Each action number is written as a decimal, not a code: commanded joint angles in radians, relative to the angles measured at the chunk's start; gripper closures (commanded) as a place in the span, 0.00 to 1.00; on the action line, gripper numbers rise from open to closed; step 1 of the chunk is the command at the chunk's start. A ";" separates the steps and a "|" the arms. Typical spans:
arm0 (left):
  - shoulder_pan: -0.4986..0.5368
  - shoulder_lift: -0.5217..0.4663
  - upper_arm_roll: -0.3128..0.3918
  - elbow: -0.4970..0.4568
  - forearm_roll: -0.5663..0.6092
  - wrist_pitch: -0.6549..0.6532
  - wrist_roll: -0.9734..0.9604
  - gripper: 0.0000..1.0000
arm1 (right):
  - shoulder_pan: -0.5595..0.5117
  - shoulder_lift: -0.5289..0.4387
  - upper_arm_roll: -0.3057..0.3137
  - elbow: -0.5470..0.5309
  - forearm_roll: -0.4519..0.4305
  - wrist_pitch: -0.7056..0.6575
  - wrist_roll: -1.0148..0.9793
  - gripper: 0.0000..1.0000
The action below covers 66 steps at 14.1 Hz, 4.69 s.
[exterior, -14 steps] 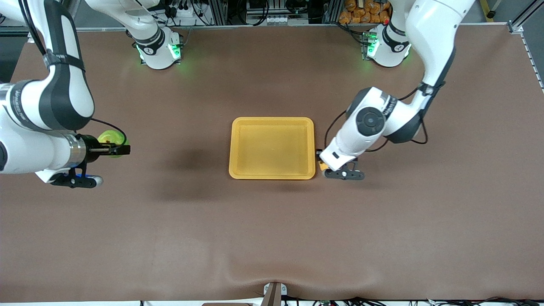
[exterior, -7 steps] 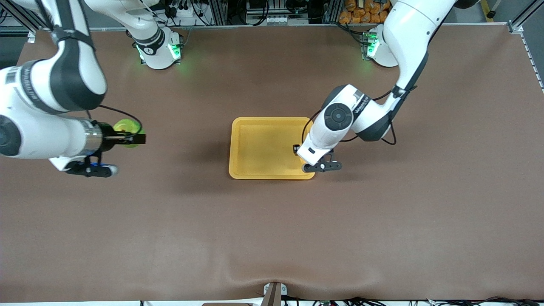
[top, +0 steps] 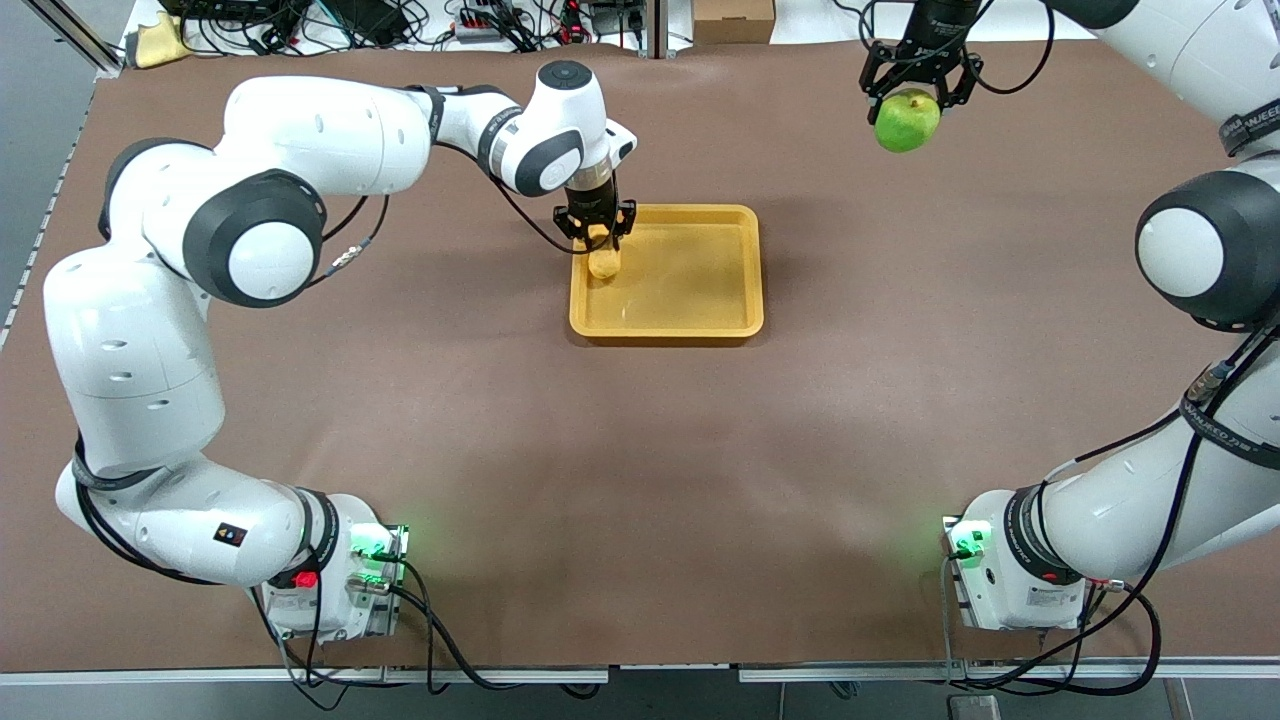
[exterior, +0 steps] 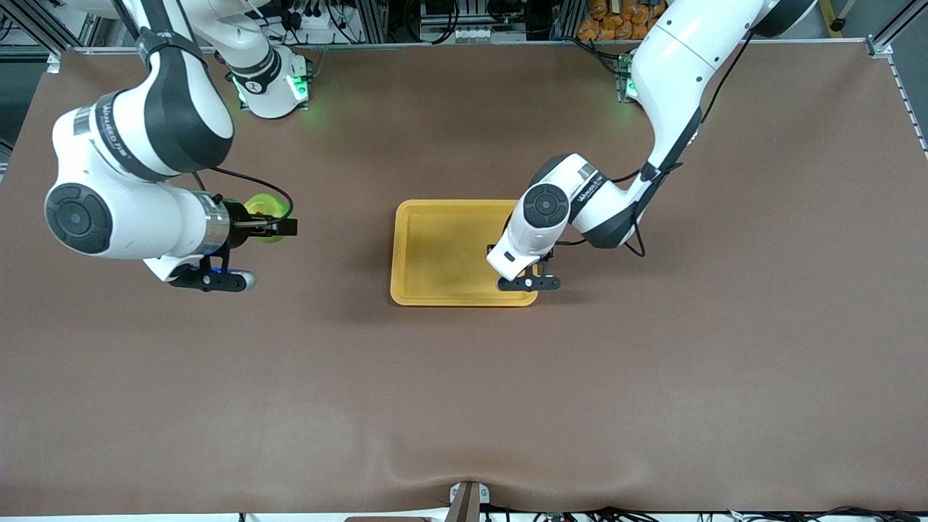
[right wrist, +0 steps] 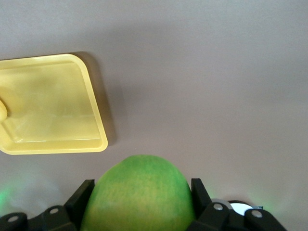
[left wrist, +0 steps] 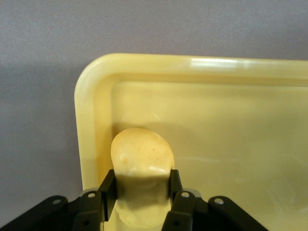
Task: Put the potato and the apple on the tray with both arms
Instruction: 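Carry the potato onto the tray with the left gripper while the right gripper lifts, then open the left gripper to release the potato on the tray, then lower the apple onto the tray with the right gripper while the left gripper withdraws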
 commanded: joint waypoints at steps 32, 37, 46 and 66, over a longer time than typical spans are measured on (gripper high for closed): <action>0.255 -0.228 0.002 0.234 0.021 -0.448 0.145 0.00 | 0.360 0.173 -0.007 -0.261 0.020 0.653 0.346 1.00; 0.401 -0.343 0.001 0.234 -0.058 -0.509 0.327 0.00 | 0.401 0.244 -0.007 -0.269 0.020 0.791 0.376 1.00; 0.570 -0.512 0.007 0.245 -0.065 -0.692 0.614 0.00 | 0.444 0.311 -0.009 -0.272 0.019 0.885 0.421 0.91; 0.433 -0.721 0.238 0.172 -0.157 -0.845 0.732 0.00 | 0.329 0.178 -0.016 -0.193 0.002 0.595 0.372 0.00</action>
